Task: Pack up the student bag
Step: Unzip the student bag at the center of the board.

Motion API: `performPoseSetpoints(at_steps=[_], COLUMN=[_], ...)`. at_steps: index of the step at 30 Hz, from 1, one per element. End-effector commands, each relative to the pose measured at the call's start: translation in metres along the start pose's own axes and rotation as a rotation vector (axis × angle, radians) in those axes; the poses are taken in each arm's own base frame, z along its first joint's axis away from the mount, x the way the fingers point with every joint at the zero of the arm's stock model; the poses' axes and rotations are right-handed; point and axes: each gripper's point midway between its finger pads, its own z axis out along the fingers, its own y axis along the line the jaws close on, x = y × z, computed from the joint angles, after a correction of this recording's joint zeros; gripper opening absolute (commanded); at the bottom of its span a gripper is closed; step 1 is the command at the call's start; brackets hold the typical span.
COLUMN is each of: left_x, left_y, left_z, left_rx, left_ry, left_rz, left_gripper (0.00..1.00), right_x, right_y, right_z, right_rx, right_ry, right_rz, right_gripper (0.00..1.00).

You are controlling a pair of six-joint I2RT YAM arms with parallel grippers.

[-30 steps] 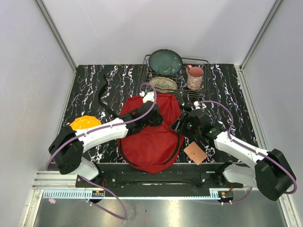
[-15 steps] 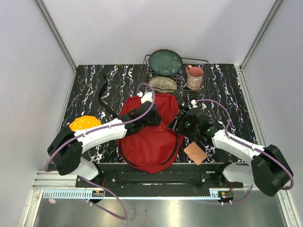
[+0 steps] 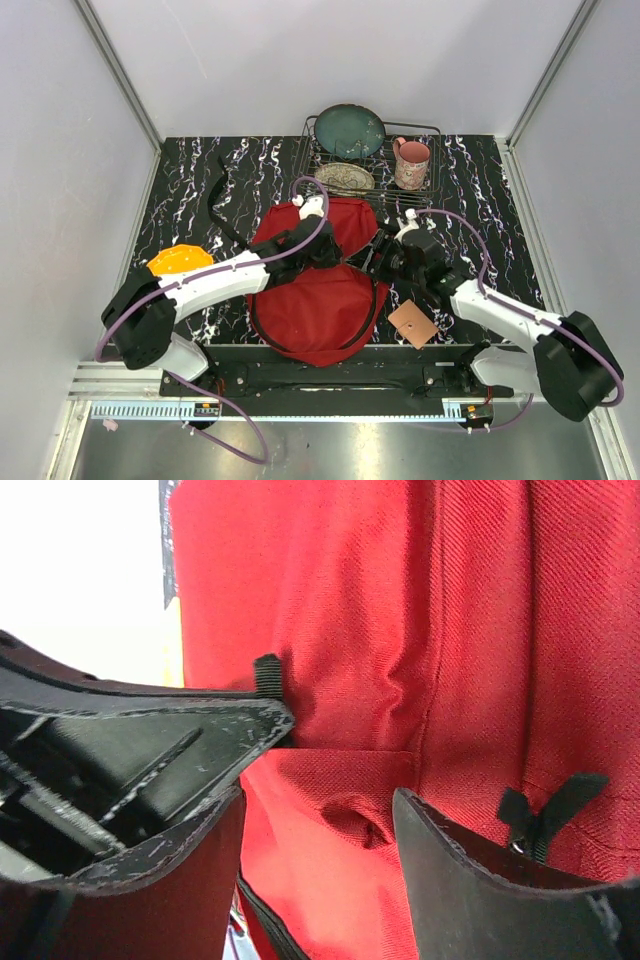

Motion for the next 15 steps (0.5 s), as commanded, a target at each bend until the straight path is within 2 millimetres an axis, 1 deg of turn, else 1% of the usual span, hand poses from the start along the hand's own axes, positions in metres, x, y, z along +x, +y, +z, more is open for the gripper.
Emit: performPoseSetpoints(at_steps=[1,2,7,12,14,15], left_x=[-0.013,-0.011,-0.012,-0.014,-0.014,-0.013], left_y=[-0.017,-0.016,-0.016,-0.019,-0.019,-0.019], left_z=[0.0,0.0,-0.001,-0.002,-0.001,-0.001], left_rx=[0.05,0.049,0.049,0.06,0.059,0.06], left_ry=[-0.03,-0.027,-0.029,-0.032,-0.032,-0.03], left_rz=[-0.014,-0.011,-0.012,-0.014,-0.012,-0.014], left_gripper=[0.0,0.0,0.0,0.0,0.0,0.0], right_x=[-0.002,-0.003,-0.005,-0.002,-0.001,-0.001], right_y=[0.003,0.002,-0.004,-0.012,-0.012,-0.013], right_z=[0.008,0.009,0.013,0.015,0.015,0.016], right_rx=[-0.016,-0.006,0.03,0.065,0.062,0.067], right_ry=[0.005,0.002,0.001,0.019,0.029,0.032], right_rz=[0.007,0.005,-0.024,-0.046,-0.06,-0.065], right_gripper=[0.66,0.66,0.57,0.55,0.57,0.63])
